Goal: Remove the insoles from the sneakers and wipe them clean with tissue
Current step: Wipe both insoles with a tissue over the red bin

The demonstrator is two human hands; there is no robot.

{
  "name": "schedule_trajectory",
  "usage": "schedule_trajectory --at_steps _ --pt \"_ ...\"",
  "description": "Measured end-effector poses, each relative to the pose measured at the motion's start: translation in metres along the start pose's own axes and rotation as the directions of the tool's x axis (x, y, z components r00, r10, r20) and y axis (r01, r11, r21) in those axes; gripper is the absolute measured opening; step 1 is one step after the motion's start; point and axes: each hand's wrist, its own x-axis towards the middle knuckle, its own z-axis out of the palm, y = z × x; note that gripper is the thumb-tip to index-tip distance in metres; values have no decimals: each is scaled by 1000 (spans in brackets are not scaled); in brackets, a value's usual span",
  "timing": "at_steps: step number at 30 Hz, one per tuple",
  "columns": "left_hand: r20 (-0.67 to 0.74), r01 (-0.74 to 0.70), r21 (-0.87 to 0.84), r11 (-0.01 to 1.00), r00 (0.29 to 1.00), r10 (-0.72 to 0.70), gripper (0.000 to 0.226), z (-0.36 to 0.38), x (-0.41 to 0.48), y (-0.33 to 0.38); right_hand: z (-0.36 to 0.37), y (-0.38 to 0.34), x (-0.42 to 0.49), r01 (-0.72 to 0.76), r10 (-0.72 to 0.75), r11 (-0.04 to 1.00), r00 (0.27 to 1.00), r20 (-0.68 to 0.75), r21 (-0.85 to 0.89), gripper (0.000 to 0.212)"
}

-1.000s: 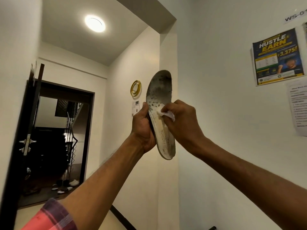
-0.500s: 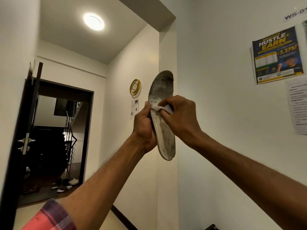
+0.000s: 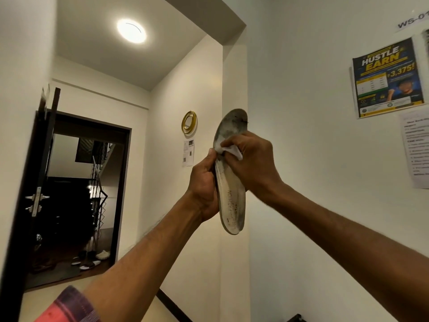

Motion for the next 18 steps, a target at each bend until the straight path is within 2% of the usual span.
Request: schedule_trajectory --at_steps 2,3,7,10,11,14,15,18 --pt "46 64 -8 998 997 -64 55 3 -4 -3 -6 10 9 -87 82 995 991 -109 -45 15" --pt "55 77 -13 997 996 -76 56 3 -5 -5 -7 12 10 -83 76 995 990 -115 -57 16" --pt "52 65 -32 997 997 -63 52 -2 -7 -3 -1 7 3 86 -85 995 996 20 -49 17" --pt "64 111 -26 993 992 -109 58 -2 -11 -5 -7 14 17 -26 21 999 991 -134 -38 17" --pt "70 121 -24 992 990 -119 58 -3 -11 -7 -8 14 19 -14 8 999 990 -142 -41 17" --pt "67 126 -31 992 990 -123 57 -6 -13 -6 -4 8 16 170 -169 984 986 11 -62 19" --pt "66 125 -30 992 990 -123 59 -8 -13 -5 -3 8 19 178 -177 982 984 20 -57 18" --pt "70 142 4 990 987 -142 66 -10 -15 -6 -11 19 36 -5 -5 998 988 -157 -64 13"
